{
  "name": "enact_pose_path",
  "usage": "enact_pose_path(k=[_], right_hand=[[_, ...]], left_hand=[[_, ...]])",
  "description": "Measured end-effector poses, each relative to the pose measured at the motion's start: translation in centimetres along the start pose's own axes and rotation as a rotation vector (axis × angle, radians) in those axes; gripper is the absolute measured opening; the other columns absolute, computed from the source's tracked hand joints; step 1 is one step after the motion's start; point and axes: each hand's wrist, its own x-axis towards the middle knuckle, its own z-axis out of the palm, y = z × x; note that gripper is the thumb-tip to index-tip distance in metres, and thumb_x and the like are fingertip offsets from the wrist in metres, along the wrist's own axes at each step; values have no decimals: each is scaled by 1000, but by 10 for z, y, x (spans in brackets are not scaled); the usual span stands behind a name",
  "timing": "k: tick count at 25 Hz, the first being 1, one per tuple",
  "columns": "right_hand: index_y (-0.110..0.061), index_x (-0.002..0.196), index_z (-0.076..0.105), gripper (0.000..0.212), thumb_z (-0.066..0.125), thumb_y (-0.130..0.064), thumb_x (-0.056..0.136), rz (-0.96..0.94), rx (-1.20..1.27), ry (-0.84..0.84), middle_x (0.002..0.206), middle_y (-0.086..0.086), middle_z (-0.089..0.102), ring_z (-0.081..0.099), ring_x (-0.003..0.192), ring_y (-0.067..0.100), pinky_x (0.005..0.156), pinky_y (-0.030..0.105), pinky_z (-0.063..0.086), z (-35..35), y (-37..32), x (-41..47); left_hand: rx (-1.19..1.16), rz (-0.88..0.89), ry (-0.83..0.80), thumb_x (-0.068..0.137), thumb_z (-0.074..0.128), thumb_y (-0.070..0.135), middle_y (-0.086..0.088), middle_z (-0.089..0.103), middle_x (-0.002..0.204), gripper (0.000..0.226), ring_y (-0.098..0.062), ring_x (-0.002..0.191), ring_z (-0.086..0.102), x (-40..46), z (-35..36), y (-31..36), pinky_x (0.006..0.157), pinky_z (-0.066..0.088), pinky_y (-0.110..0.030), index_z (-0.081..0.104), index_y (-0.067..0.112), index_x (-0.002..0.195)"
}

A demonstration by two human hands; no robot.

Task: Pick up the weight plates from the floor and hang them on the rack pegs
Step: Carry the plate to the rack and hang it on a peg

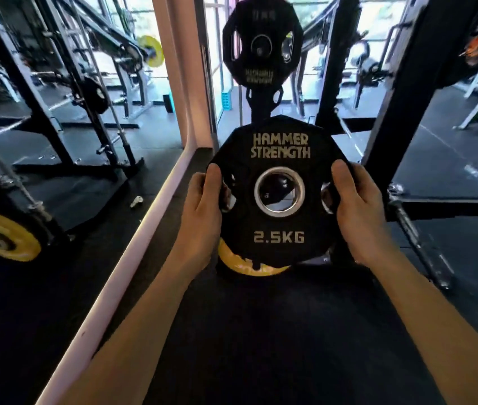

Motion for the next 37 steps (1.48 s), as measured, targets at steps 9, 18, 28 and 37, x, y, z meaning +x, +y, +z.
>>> enact_pose_path(k=[9,18,28,37], right_hand=[[-19,94,59,28,46,-43,99,-243,14,27,61,-6,52,47,62,16,60,33,40,5,-79,170],[-19,91,58,27,46,-42,98,-480,43,76,60,-6,54,50,54,5,53,20,43,34,-150,304],[-22,91,58,31,44,-49,98,-737,-40,146,73,-3,60,55,65,12,67,35,45,76,-243,439],[-14,104,59,41,42,-51,98,-717,-40,138,89,8,67,65,85,24,81,43,54,94,-262,531]], left_hand=[[-87,290,12,102,40,43,1,47,71,37,-10,67,45,158,59,91,66,37,-26,47,17,78],[-94,536,15,95,42,59,0,53,72,45,-14,68,49,300,78,174,69,39,-36,53,21,75],[-168,804,63,99,41,51,2,46,63,43,-3,48,42,430,91,285,46,34,-15,50,14,78],[-175,758,27,96,43,59,0,64,85,52,-11,66,58,520,109,318,57,43,-23,62,12,108]])
